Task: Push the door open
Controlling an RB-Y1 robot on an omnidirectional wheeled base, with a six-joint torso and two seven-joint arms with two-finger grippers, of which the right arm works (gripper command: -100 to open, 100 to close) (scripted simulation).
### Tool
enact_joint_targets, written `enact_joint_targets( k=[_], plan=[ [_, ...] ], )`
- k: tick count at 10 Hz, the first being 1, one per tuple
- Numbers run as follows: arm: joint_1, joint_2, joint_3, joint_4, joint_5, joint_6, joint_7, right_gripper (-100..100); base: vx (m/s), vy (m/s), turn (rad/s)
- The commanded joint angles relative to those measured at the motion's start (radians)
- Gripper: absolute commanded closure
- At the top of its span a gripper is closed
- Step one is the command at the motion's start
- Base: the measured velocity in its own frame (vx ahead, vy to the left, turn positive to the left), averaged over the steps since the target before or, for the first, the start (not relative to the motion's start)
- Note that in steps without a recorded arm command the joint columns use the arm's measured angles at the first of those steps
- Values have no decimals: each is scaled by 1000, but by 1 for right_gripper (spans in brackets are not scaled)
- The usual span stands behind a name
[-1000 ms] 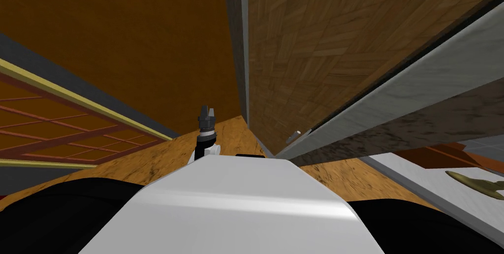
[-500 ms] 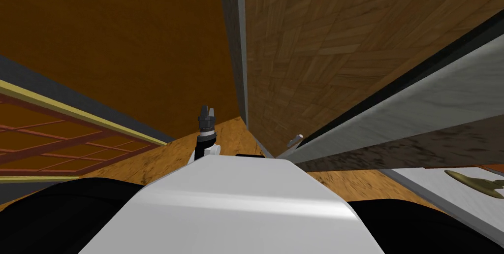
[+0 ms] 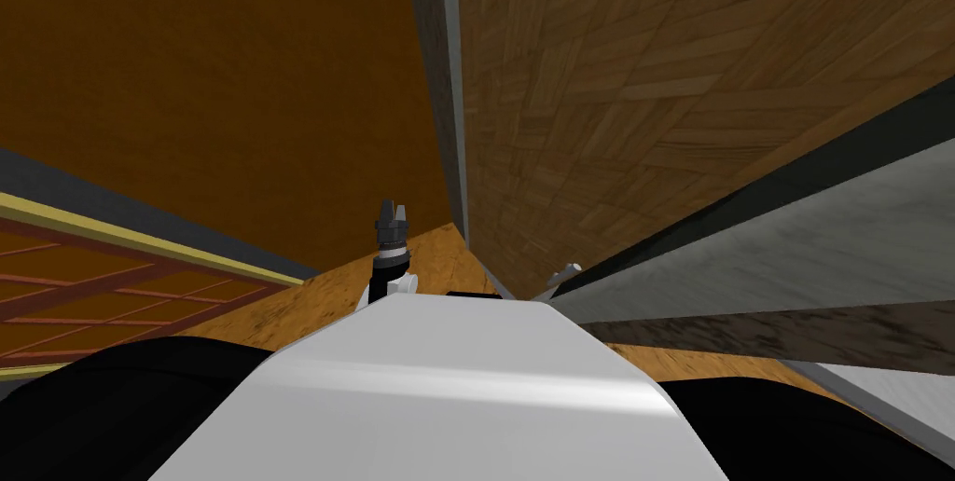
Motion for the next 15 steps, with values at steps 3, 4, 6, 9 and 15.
enact_joint_targets(
  k=[3,4,6,9,15],
  plan=[
    [-6,-11,11,26,-91,-28,-30,-100,113,-1,-53],
    [-8,-13,14,34,-116,-35,-38,-100,133,-4,-43],
    [-12,-19,19,51,-165,-49,-53,-100,118,11,-56],
    [-18,-27,28,75,-240,-70,-77,-100,112,10,-52],
    [-30,-44,45,122,-387,-112,-124,-100,117,3,-51]
  ],
)
